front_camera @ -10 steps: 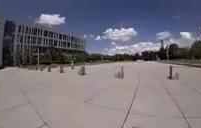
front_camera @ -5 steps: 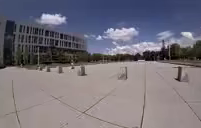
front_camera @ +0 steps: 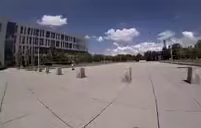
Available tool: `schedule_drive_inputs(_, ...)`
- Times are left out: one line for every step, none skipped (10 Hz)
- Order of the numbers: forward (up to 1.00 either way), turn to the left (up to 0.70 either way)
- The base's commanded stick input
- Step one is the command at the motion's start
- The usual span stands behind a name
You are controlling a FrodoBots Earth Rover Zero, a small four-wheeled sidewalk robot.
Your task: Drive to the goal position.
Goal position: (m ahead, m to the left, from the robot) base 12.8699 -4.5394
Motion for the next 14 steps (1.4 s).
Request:
schedule_drive_inputs(0.7,0.0)
schedule_drive_inputs(0.7,0.0)
schedule_drive_inputs(0.7,0.0)
schedule_drive_inputs(0.7,0.0)
schedule_drive_inputs(0.7,0.0)
schedule_drive_inputs(0.7,0.0)
schedule_drive_inputs(0.7,0.0)
schedule_drive_inputs(0.7,0.0)
schedule_drive_inputs(0.7,0.0)
schedule_drive_inputs(0.7,0.0)
schedule_drive_inputs(0.7,0.0)
schedule_drive_inputs(0.7,0.0)
schedule_drive_inputs(0.7,0.0)
schedule_drive_inputs(0.7,0.0)
